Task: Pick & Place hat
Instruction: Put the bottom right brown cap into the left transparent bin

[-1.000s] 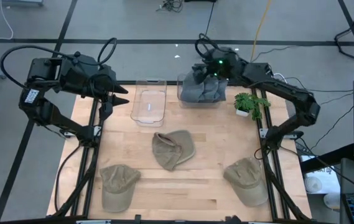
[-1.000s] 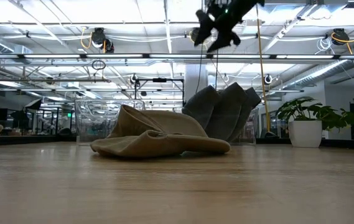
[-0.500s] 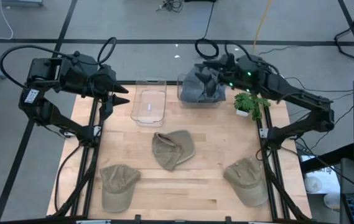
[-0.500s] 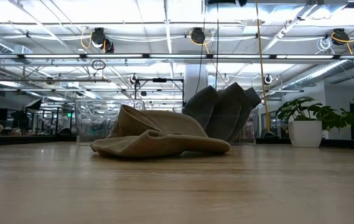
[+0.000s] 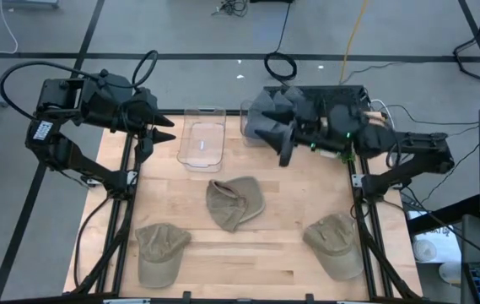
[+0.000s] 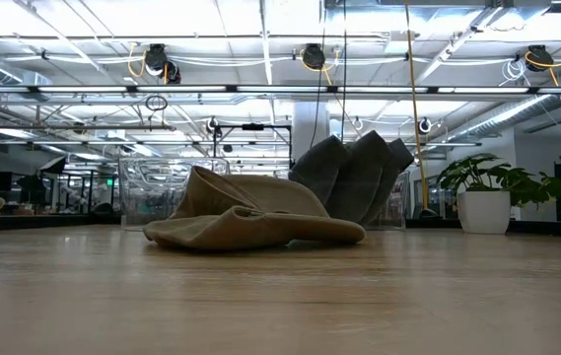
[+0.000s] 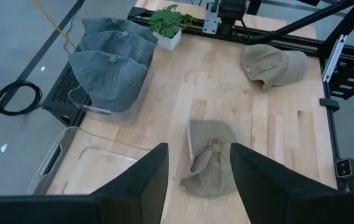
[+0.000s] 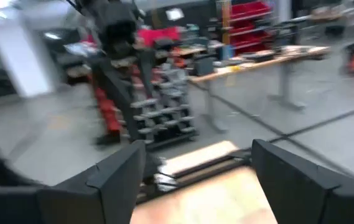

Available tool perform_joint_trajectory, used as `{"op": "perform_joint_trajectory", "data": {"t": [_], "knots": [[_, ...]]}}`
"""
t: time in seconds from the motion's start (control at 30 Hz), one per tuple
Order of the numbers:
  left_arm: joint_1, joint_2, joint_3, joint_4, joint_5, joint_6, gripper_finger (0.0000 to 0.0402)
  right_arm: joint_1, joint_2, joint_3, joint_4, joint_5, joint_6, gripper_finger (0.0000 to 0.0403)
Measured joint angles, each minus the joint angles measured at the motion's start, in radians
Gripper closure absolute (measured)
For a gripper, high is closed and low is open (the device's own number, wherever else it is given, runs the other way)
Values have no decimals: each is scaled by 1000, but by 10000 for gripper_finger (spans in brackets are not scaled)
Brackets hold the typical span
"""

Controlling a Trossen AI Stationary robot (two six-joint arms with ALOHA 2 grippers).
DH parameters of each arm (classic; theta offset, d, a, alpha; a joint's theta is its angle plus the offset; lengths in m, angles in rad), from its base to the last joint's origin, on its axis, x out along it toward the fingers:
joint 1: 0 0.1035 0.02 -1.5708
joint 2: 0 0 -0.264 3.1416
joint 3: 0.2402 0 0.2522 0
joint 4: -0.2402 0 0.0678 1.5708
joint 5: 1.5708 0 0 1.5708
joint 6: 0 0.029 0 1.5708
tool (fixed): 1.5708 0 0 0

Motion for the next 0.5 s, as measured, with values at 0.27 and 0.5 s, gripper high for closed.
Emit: {"op": "perform_joint_trajectory", "data": {"t": [0.27,0.5], "knots": [[0,0,0,-6,43,-1,220,220,26,0,25,406,-102,155],[0,2,0,-9,108,2,220,398,31,0,28,598,-113,155]]}}
